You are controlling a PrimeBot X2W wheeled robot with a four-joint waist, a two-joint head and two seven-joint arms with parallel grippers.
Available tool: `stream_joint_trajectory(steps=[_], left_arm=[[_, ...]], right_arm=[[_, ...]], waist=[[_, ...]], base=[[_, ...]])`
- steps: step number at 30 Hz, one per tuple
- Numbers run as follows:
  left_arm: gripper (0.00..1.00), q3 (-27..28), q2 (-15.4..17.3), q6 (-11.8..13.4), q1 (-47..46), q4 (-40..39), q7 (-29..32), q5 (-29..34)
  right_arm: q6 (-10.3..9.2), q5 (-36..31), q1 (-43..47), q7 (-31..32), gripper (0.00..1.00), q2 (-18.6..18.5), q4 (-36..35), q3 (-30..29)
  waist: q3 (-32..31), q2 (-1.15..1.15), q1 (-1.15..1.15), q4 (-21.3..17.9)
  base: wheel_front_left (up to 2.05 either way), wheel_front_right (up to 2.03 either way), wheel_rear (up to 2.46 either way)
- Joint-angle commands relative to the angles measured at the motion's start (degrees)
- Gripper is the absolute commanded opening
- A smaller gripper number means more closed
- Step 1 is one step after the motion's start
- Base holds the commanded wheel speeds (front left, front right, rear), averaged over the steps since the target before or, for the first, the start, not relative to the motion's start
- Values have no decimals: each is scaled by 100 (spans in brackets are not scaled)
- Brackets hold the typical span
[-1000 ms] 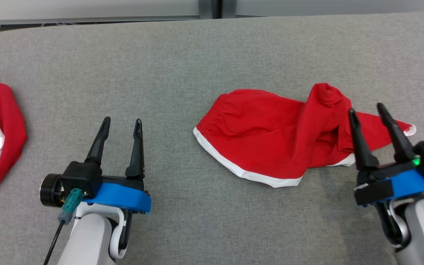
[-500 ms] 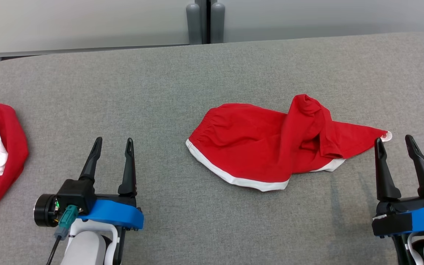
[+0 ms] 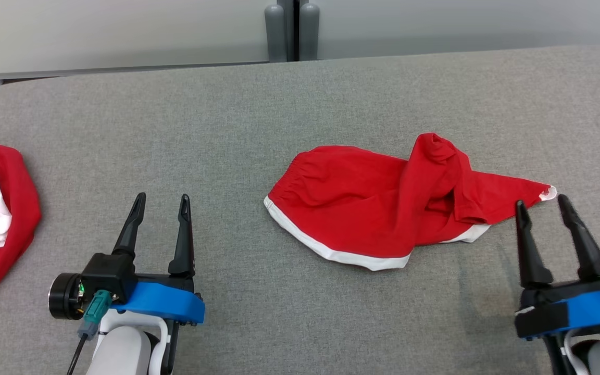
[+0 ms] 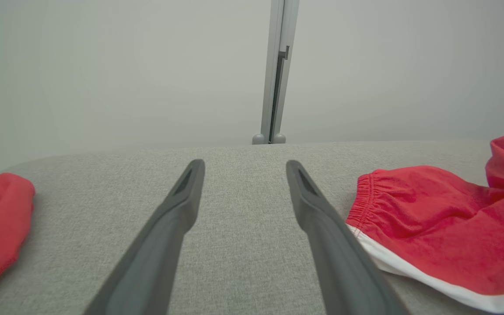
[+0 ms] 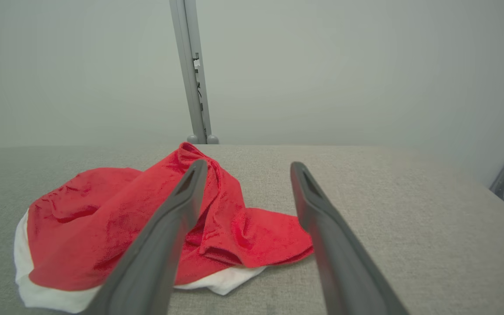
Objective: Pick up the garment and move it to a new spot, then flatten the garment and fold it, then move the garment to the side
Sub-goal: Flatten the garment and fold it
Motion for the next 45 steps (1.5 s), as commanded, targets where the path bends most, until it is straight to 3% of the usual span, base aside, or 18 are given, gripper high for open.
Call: stream_joint_trajectory(steps=[1,9,15,16,17,18,26,34,39,45], left_arm=[[100,1,-1,26,-75,-30,-26,38],[100,-137,-67,-43,-310,-56,-26,89],[100,-165,-121,-55,-408,-29,-26,103],[100,-164,-126,-62,-414,-27,-26,105],[100,-160,-130,-69,-419,-25,-26,107],[100,-151,-132,-72,-422,-23,-26,111],[100,-77,-125,-38,-338,-46,-26,146],[100,-35,-123,-45,-218,-66,-26,165],[100,-17,-136,-65,-200,-84,-26,163],[100,-66,-177,-104,-260,-51,-26,158]], right_arm=[[1,17,-75,51,100,4,43,120],[1,349,-689,160,100,5,949,1156],[1,814,-1318,28,100,42,1827,1604],[1,882,-1388,-5,57,18,1916,1656],[1,950,-1439,-27,35,-12,1980,1728],[1,1032,-1469,-61,0,-29,2027,1800],[1,1311,-1551,-304,0,-236,1979,2065],[1,973,-786,-415,0,-304,1165,1105],[1,665,-322,-137,0,-205,481,482],[1,408,-503,329,0,-131,32,774]], waist=[[44,0,0,27],[375,0,0,209],[514,0,0,309],[521,0,0,321],[523,0,0,329],[521,0,0,332],[459,0,0,231],[309,0,0,110],[288,0,0,79],[315,0,0,121]], base=[[0,0,0],[0,0,0],[0,0,0],[0,0,0],[0,0,0],[0,0,0],[0,0,0],[0,0,0],[0,0,0],[0,0,0]])
